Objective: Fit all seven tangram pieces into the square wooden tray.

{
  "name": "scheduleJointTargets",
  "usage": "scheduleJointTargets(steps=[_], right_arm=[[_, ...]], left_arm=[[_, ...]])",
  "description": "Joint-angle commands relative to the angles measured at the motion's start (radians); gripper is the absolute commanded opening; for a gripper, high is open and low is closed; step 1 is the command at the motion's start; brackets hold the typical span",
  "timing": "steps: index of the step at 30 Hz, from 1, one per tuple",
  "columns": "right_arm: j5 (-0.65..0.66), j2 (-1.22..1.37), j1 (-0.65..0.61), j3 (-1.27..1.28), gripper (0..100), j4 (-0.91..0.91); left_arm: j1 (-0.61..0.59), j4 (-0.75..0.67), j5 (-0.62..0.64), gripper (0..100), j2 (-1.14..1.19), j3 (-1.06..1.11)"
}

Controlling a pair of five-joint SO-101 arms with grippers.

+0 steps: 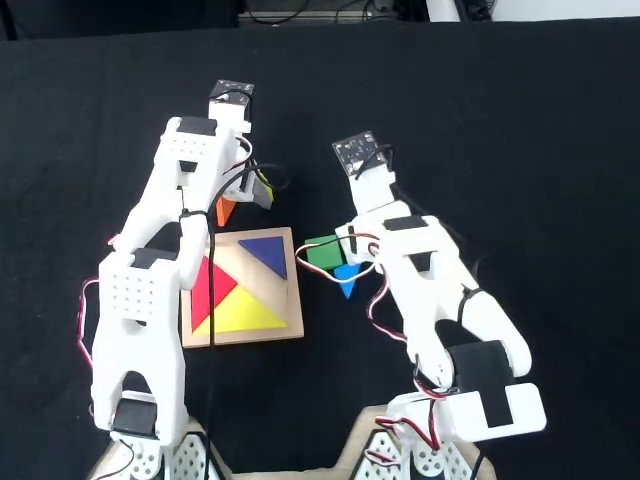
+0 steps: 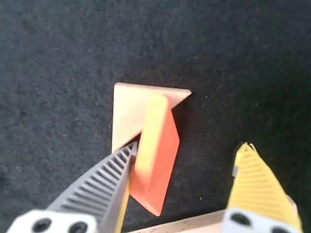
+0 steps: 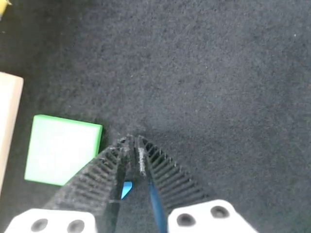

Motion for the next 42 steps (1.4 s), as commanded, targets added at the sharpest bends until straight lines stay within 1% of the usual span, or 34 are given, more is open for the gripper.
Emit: scheduleJointTargets(steps=[1,5,8,18,23,26,30,35,37,42], right_arm=[[-0.006,-0.005,0.006,-0.051,1.1,0.005],[-0.006,-0.005,0.006,-0.051,1.1,0.005],[-0.006,-0.005,0.006,-0.051,1.1,0.005],[-0.006,-0.005,0.006,-0.053,1.1,0.005],[-0.005,-0.005,-0.009,-0.054,1.1,0.005],[0.031,-0.005,-0.014,-0.053,1.1,0.005],[0.035,-0.005,-0.014,-0.051,1.1,0.005],[0.037,-0.005,-0.014,-0.051,1.1,0.005],[0.038,-0.005,-0.014,-0.051,1.1,0.003],[0.041,-0.005,-0.014,-0.051,1.1,0.003]], left_arm=[[-0.038,0.035,0.021,29,-0.054,-0.05],[-0.03,0.037,0.034,19,-0.055,-0.051],[-0.03,0.037,0.031,15,-0.051,-0.051],[-0.031,0.048,0.035,15,-0.055,-0.07],[-0.031,0.081,0.051,15,-0.055,-0.102],[-0.03,0.101,0.064,14,-0.054,-0.127],[-0.024,0.101,0.063,14,-0.044,-0.127],[-0.021,0.103,0.069,2,-0.044,-0.128],[-0.022,0.103,0.069,4,-0.044,-0.128],[-0.025,0.106,0.071,5,-0.048,-0.128]])
